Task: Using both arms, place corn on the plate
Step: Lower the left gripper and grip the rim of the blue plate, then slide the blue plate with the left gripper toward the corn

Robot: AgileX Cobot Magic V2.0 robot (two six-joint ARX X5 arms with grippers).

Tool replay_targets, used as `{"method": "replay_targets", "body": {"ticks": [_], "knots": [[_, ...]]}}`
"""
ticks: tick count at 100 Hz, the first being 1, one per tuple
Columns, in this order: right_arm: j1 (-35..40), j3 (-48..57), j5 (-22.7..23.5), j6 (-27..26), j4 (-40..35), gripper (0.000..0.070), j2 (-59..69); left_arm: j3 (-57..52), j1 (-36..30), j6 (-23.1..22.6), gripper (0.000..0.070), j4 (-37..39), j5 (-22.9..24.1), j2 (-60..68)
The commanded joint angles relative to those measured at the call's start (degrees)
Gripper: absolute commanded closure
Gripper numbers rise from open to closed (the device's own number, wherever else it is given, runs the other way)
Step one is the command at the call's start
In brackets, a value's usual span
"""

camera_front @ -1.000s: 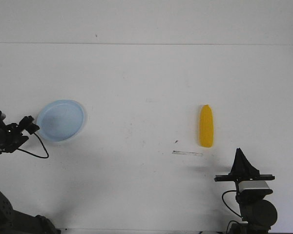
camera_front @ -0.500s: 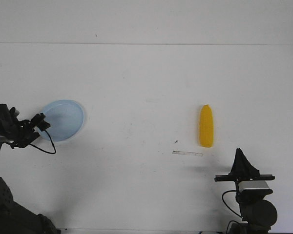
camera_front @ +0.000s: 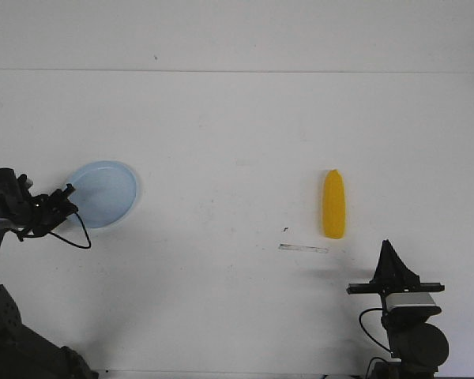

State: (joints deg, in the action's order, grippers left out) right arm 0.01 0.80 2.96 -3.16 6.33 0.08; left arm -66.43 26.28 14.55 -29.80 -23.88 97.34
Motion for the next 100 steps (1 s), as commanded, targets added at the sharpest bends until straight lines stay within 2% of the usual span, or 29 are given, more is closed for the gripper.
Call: {"method": "replay_targets", "body": {"ticks": [1, 20, 51, 64, 83, 100], "knots": [[0.0, -0.1, 0.0, 0.3, 0.7, 0.0688, 0.0, -0.6, 0.0, 0.1, 0.0578, 0.2, 0.0, 1.3], [0.0, -0.1, 0.0, 0.3, 0.7, 0.0688, 0.0, -0.6, 0.0, 0.1, 0.0700, 0.3, 0.1, 1.6], [0.0, -0.1, 0.0, 0.3, 0.7, 0.0688, 0.0, -0.7, -2.7, 0.2, 0.0699, 0.1, -0.8, -0.9], [0.0, -0.1, 0.0, 0.3, 0.7, 0.0688, 0.0, -0.7, -5.3, 2.0, 0.0699, -0.3, -1.7, -3.8], [0.0, -0.1, 0.0, 0.3, 0.7, 0.0688, 0.0, -0.7, -11.9, 3.1, 0.0699, -0.6, -1.7, -7.4], [0.0, -0.1, 0.0, 0.3, 0.7, 0.0689, 0.0, -0.7, -22.4, 3.1, 0.0699, -0.4, -1.7, -7.4]]}}
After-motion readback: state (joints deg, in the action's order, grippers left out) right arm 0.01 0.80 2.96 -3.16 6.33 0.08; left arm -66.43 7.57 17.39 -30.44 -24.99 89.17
